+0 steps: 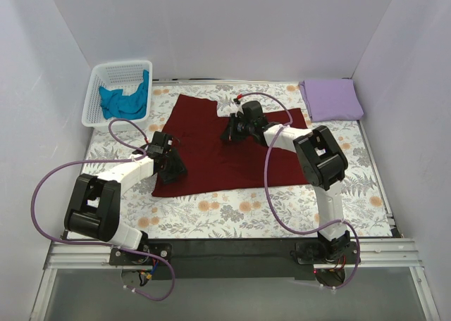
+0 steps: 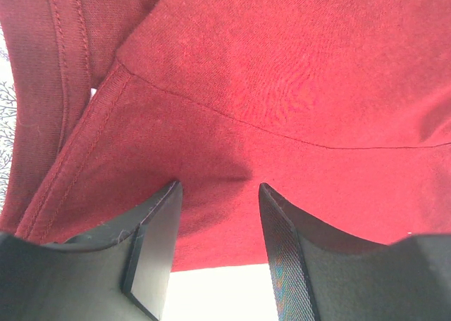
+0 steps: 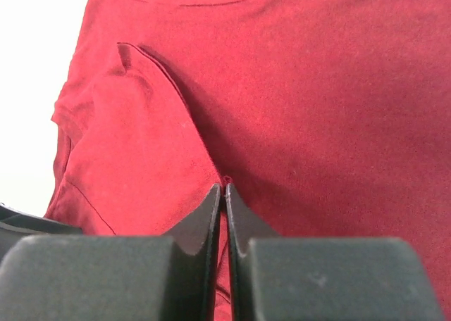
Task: Fold and stack the t-shirts
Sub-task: Fold the tshirt
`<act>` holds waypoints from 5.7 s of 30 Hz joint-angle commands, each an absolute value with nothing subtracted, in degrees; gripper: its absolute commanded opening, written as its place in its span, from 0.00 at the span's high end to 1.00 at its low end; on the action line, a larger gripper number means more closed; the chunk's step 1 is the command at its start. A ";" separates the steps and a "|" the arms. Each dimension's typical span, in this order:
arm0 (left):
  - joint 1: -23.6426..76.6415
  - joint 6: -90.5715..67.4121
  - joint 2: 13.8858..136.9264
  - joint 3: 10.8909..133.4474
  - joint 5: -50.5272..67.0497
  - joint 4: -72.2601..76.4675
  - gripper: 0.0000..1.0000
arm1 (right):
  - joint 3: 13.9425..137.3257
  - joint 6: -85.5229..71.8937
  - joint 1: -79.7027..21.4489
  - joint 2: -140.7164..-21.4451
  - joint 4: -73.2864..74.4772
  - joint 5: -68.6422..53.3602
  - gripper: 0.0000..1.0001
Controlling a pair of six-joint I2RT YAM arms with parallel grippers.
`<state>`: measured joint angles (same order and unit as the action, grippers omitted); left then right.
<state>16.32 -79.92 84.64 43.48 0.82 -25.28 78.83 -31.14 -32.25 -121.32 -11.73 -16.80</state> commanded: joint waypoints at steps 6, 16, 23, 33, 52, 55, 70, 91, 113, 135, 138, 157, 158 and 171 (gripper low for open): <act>16.44 -79.37 86.92 41.92 -2.55 -28.56 0.53 | 78.49 -30.24 -31.82 -117.25 -12.92 -15.82 0.70; 16.44 -80.15 77.53 43.51 -4.21 -28.12 0.51 | 64.45 -24.10 -25.76 -99.61 -2.31 -9.41 0.54; 15.73 -84.63 74.62 41.84 -8.44 -29.62 0.51 | 53.19 -18.90 -17.50 -86.06 8.52 -1.24 0.53; 13.89 -85.08 78.40 42.19 -8.88 -30.06 0.51 | 46.41 -17.41 -11.87 -85.33 16.25 2.20 0.52; 8.53 -93.52 66.63 30.06 5.97 -38.67 0.55 | 32.25 -20.57 -6.06 -71.81 30.50 -6.50 0.46; 8.53 -91.42 62.77 33.72 1.88 -40.60 0.54 | 34.53 -18.91 -6.07 -69.26 30.67 -4.49 0.46; 9.58 -64.08 88.22 64.67 -10.37 -29.27 0.41 | 48.95 -14.24 -8.52 -73.56 20.13 -9.75 0.46; 10.11 -59.24 119.53 87.80 -12.83 -26.28 0.57 | 49.40 -11.69 -12.04 -82.53 13.62 -9.93 0.48; 11.51 -55.64 122.43 83.06 -13.53 -24.61 1.00 | 67.49 -0.18 -10.37 -97.45 9.50 7.47 0.48; 12.13 -55.11 122.96 83.67 -16.00 -25.14 1.00 | 82.79 0.79 3.25 -117.94 8.00 -6.06 0.51; 12.30 -55.28 123.31 83.67 -16.08 -25.23 1.00 | 83.67 0.79 3.69 -119.35 8.17 -8.34 0.50; 12.39 -55.02 122.52 84.02 -15.82 -25.84 1.00 | 86.31 2.46 3.96 -122.17 10.89 -11.78 0.97; 12.31 -55.19 121.65 84.02 -15.91 -25.93 1.00 | 86.40 2.37 3.96 -121.73 11.16 -11.95 0.99; 9.49 -57.04 110.66 81.74 -12.40 -24.87 1.00 | 79.81 -1.84 5.53 -109.17 11.43 -10.55 0.99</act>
<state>10.50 -56.58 117.84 82.74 -13.52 -24.21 81.03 0.16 4.27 -115.15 11.07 -10.66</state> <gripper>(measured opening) 0.018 0.025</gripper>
